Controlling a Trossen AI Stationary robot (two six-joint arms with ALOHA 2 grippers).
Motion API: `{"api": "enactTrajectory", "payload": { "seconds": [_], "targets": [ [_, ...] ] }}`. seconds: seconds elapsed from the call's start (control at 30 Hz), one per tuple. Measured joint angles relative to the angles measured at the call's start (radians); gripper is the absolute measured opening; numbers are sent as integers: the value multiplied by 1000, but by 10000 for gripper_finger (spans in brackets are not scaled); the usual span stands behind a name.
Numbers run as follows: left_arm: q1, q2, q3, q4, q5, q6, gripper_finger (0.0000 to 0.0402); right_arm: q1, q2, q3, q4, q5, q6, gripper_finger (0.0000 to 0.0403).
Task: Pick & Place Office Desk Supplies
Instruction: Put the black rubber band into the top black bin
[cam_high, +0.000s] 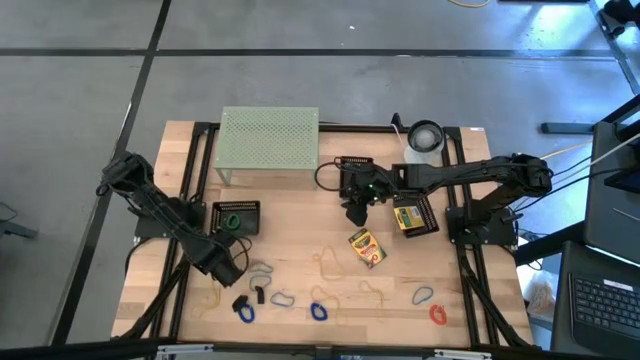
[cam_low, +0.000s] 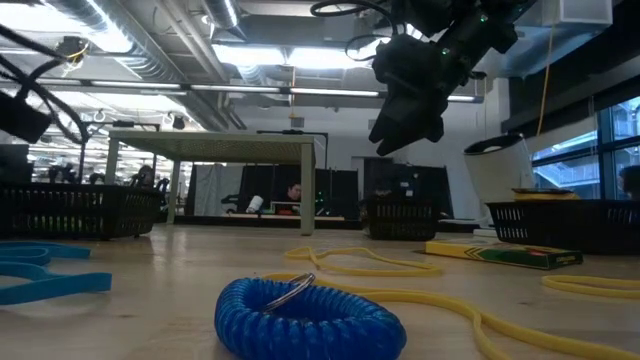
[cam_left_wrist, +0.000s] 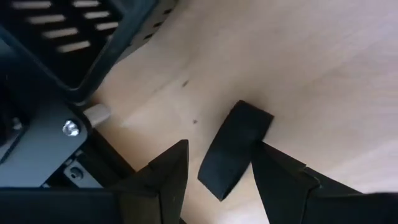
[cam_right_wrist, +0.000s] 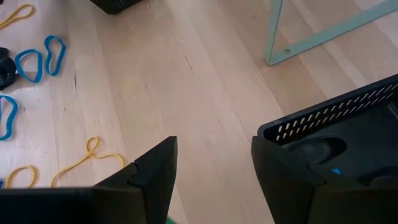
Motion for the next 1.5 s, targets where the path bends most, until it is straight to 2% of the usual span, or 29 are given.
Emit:
{"api": "enactTrajectory", "payload": {
  "seconds": [0.1, 0.23, 0.5, 0.67, 0.8, 0.93, 1.07, 1.2, 1.33, 1.5],
  "targets": [
    [0, -1, -28, 42, 13, -12, 161, 0, 0, 0, 0, 0, 1, 207],
    [1, -4, -47, 88, 27, -12, 129, 0, 0, 0, 0, 0, 2, 207],
    [1, -6, -33, 109, 30, -21, 12, 0, 0, 0, 0, 0, 2, 207],
    [-1, -19, 9, 112, 32, -20, 5, 0, 0, 0, 0, -24, 41, 207],
    [0, -36, 59, 104, -46, 0, 4, 2, 0, 0, 23, -108, 55, 207],
    [1, -53, 133, 116, -206, 79, 4, 17, 0, 0, 72, -151, 55, 207],
    [17, -55, 219, 126, -449, 213, 5, 42, 0, 0, 151, -230, 43, 207],
    [61, -56, 281, 212, -636, 409, 5, 78, 0, 0, 251, -337, 29, 207],
    [123, -56, 314, 393, -744, 675, 5, 118, -17, 0, 325, -424, 29, 207],
    [203, -56, 314, 743, -779, 1083, 5, 168, -77, 0, 344, -417, 24, 207]
  ]
}}
